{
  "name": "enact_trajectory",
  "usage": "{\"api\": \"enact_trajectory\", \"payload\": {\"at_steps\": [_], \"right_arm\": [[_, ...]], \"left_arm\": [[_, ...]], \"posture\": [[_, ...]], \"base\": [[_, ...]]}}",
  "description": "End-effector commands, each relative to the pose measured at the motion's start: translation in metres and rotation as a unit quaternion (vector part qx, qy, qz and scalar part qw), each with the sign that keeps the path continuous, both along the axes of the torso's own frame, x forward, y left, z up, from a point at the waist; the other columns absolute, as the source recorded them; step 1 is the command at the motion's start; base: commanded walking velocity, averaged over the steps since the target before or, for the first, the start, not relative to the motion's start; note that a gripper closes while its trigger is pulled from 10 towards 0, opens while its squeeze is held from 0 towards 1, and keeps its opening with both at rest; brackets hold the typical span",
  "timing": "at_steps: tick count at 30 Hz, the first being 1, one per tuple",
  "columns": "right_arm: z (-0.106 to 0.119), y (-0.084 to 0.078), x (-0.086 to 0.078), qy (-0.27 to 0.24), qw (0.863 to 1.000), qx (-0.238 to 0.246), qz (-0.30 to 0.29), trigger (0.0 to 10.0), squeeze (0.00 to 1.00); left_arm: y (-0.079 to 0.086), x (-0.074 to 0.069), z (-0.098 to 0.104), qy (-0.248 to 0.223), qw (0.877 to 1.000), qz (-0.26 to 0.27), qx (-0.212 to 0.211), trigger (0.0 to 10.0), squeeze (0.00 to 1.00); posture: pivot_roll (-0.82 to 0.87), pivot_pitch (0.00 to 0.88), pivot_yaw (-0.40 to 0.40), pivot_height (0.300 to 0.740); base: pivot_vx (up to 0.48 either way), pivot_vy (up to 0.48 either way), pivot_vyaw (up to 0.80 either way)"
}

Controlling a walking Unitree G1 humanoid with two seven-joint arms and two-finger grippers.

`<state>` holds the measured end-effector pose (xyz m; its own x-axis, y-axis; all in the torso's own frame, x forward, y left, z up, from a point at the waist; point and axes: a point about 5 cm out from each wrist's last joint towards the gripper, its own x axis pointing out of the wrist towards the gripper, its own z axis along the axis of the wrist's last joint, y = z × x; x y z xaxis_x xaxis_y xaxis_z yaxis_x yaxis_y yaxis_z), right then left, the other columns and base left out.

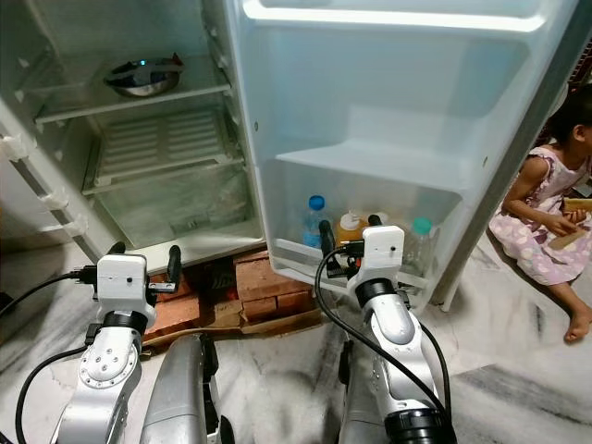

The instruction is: Restocking fridge

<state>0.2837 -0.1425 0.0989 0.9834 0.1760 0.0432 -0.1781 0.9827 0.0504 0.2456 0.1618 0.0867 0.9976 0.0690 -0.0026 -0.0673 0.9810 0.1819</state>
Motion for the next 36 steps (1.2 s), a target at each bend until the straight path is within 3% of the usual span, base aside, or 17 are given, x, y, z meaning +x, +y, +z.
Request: {"api": "enact_trajectory", "payload": {"at_steps": [1,15,22,36], "right_arm": [[0.008,-0.002,0.004,-0.010,1.000,0.001,0.002,10.0,0.00],[0.009,-0.003,0.006,-0.010,1.000,0.000,0.001,10.0,0.00],[0.007,-0.004,0.009,-0.002,1.000,0.004,0.004,10.0,0.00],[0.001,-0.007,0.011,0.016,1.000,0.006,-0.003,10.0,0.00]], "left_arm": [[0.002,0.001,0.000,-0.003,1.000,-0.002,0.002,10.0,0.00],[0.001,0.002,0.000,-0.001,1.000,-0.008,0.000,10.0,0.00],[-0.009,0.005,-0.007,0.019,1.000,-0.017,-0.011,10.0,0.00],[-0.011,0.010,-0.008,0.018,1.000,-0.011,0.002,10.0,0.00]], "posture": [[-0.06,0.000,0.059,0.585],[-0.07,0.004,0.061,0.685],[-0.08,0.000,0.065,0.735],[-0.08,0.000,0.060,0.740]], "base": [[0.000,0.000,0.00],[0.000,0.000,0.00],[0.000,0.000,0.00],[0.000,0.000,0.00]]}}
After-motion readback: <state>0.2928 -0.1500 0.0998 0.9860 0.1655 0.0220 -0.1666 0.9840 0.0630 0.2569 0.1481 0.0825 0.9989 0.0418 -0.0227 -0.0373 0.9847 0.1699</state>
